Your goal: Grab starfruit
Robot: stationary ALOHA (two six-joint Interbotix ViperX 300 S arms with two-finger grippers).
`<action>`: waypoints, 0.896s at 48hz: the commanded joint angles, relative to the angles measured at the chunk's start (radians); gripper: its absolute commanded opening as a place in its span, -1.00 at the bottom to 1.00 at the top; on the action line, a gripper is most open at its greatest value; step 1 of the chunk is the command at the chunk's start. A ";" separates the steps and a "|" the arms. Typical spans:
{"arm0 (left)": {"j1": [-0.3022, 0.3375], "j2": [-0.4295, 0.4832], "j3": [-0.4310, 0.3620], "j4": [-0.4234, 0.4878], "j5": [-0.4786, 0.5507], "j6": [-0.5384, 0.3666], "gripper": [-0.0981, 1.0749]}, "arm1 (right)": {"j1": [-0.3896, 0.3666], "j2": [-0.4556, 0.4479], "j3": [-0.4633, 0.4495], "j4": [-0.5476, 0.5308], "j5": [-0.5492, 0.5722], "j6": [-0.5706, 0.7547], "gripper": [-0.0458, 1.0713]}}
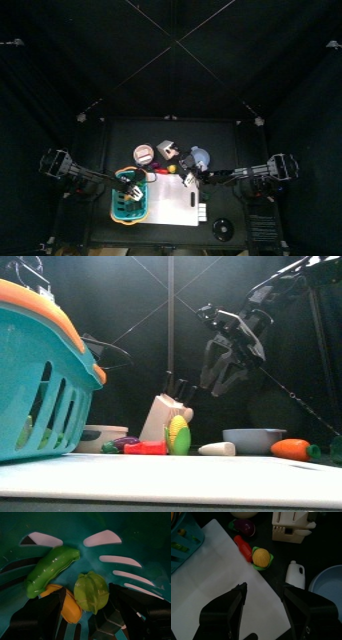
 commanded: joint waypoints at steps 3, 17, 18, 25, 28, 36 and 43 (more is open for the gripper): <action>-0.002 0.015 -0.009 -0.012 -0.020 0.003 0.88 | -0.006 -0.014 -0.025 -0.005 -0.005 0.000 0.62; -0.002 0.023 -0.009 -0.015 -0.021 0.003 0.84 | -0.009 -0.014 -0.025 -0.005 -0.005 0.000 0.62; -0.002 0.023 -0.011 -0.015 -0.021 0.003 0.82 | -0.009 -0.014 -0.025 -0.005 -0.005 0.000 0.62; -0.002 0.025 -0.014 -0.015 -0.021 0.003 0.68 | -0.011 -0.014 -0.023 -0.005 -0.005 0.000 0.62; -0.002 0.025 -0.015 -0.015 -0.021 0.003 0.60 | -0.011 -0.014 -0.021 -0.005 -0.003 0.000 0.62; -0.002 0.012 -0.028 -0.011 -0.017 0.003 0.52 | -0.011 -0.014 -0.021 -0.005 -0.005 0.000 0.62; 0.003 -0.003 -0.048 0.018 -0.009 0.002 0.52 | -0.011 -0.014 -0.021 -0.005 -0.005 0.000 0.62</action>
